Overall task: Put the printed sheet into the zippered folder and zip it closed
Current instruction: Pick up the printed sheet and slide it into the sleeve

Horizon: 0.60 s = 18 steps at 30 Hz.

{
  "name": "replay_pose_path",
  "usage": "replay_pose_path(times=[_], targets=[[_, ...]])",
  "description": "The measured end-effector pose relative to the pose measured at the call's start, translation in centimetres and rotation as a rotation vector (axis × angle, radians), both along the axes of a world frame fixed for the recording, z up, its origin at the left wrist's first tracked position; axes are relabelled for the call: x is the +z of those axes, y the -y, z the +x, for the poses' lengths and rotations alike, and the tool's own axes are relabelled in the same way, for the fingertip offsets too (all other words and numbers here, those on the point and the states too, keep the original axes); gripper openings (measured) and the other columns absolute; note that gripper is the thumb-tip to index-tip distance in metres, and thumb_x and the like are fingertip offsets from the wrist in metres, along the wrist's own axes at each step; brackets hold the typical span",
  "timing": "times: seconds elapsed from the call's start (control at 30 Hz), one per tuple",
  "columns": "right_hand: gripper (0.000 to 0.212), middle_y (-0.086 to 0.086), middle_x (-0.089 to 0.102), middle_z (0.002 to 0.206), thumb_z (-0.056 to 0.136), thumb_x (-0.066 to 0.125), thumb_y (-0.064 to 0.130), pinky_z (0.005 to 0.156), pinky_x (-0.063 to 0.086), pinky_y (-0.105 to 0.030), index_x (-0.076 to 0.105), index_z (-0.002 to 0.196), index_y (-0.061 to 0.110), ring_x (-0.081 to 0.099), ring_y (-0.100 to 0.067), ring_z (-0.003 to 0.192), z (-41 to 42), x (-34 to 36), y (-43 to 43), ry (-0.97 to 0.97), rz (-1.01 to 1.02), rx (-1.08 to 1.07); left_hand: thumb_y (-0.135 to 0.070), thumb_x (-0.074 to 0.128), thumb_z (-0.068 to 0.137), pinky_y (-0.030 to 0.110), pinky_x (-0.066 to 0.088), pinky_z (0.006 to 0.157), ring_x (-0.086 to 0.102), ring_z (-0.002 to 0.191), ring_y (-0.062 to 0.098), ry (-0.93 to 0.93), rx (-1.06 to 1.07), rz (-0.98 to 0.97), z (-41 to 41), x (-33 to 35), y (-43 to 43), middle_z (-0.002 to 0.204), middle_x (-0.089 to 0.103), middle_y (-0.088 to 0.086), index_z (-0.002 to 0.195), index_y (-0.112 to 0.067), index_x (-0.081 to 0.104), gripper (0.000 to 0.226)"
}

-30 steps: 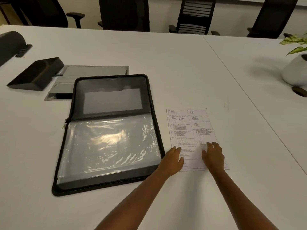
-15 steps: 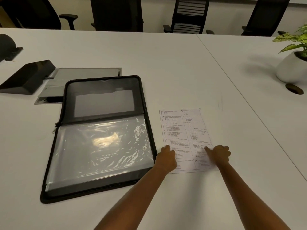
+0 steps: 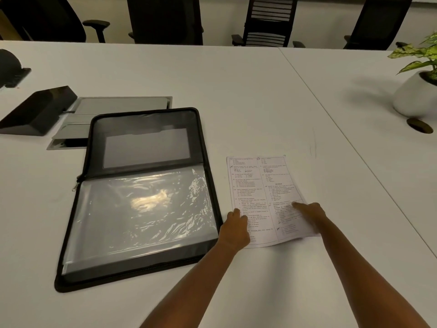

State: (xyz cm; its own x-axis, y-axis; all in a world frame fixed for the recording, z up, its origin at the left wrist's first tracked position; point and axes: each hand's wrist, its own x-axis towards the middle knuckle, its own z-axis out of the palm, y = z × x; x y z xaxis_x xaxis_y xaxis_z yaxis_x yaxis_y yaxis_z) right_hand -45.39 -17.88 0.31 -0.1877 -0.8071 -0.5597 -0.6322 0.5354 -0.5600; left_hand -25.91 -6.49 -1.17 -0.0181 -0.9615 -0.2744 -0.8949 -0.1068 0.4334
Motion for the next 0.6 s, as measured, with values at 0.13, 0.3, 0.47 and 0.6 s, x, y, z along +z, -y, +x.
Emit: replay_pose_path(times=[0.13,0.3,0.47,0.6], targets=[[0.043,-0.026,0.064,0.108,0.082,0.062,0.028,0.091,0.051,-0.048,0.058,0.108,-0.006,0.062,-0.042,0.098,-0.1,0.5,0.2,0.188,0.057,0.004,-0.010,0.044,0.092,0.033,0.044,0.096,0.036,0.126,0.024,0.004,-0.009,-0.002,0.2,0.0,0.1,0.143,0.033,0.010,0.130,-0.004,0.044,0.039],[0.014,-0.025,0.068,0.103,0.079,0.064,0.020,0.090,0.051,-0.054,0.063,0.083,0.006,0.065,-0.041,0.091,-0.8,0.8,0.5,0.169,-0.057,0.058,-0.008,0.041,0.093,0.034,0.044,0.100,0.034,0.128,0.024,0.000,-0.034,0.004,0.4,0.0,0.1,0.145,0.032,0.010,0.133,-0.005,0.041,0.041],[0.025,-0.012,0.059,0.106,0.087,0.052,0.002,0.084,0.050,-0.044,0.053,0.112,0.005,0.059,-0.035,0.091,-0.8,2.9,-0.3,0.194,-0.092,0.195,-0.012,0.042,0.094,0.035,0.041,0.105,0.034,0.130,0.024,-0.086,0.016,0.021,0.8,0.0,0.6,0.144,0.032,0.011,0.136,-0.004,0.038,0.043],[0.033,-0.010,0.060,0.110,0.088,0.054,0.006,0.079,0.051,-0.040,0.051,0.120,0.012,0.060,-0.035,0.092,-2.1,3.4,-1.1,0.319,-0.093,0.158,-0.021,0.048,0.094,0.038,0.042,0.106,0.040,0.131,0.027,-0.368,0.234,-0.032,1.4,0.2,1.2,0.141,0.036,0.011,0.145,-0.008,0.016,0.062]])
